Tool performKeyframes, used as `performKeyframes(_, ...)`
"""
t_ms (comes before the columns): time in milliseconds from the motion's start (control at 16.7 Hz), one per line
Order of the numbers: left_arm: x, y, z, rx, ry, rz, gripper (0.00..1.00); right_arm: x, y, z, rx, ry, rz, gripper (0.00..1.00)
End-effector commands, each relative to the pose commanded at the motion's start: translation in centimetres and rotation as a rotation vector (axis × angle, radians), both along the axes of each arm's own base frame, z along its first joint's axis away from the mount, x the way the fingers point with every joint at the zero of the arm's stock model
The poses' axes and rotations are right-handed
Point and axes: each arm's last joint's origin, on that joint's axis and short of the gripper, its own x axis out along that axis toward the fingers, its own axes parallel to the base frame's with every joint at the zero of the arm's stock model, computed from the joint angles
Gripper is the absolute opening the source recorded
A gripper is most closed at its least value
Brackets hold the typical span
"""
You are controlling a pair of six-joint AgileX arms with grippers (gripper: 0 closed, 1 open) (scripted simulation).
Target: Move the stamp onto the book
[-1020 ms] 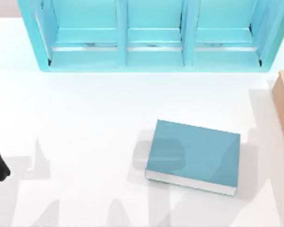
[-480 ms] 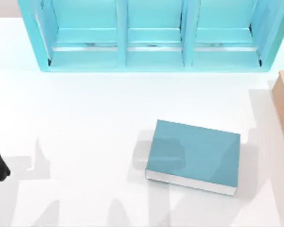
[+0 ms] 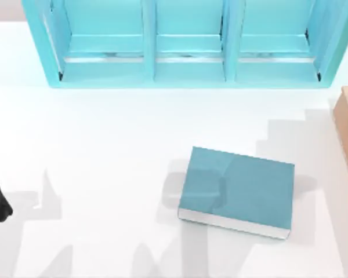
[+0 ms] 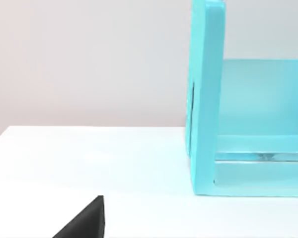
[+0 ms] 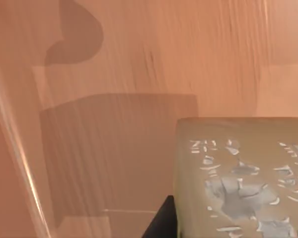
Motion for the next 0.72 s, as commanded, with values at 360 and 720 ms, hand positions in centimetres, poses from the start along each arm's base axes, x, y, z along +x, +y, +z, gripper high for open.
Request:
performKeyframes(360,0.0,0.0,0.0,0.0,0.0,0.0,1.0,-0.7,8.6,7.2,0.009,0.024,0.052,0.0)
performKeyframes(720,0.0,0.0,0.0,0.0,0.0,0.0,1.0,-3.4,13.4,10.0,-0.033,0.076,0.181,0.0)
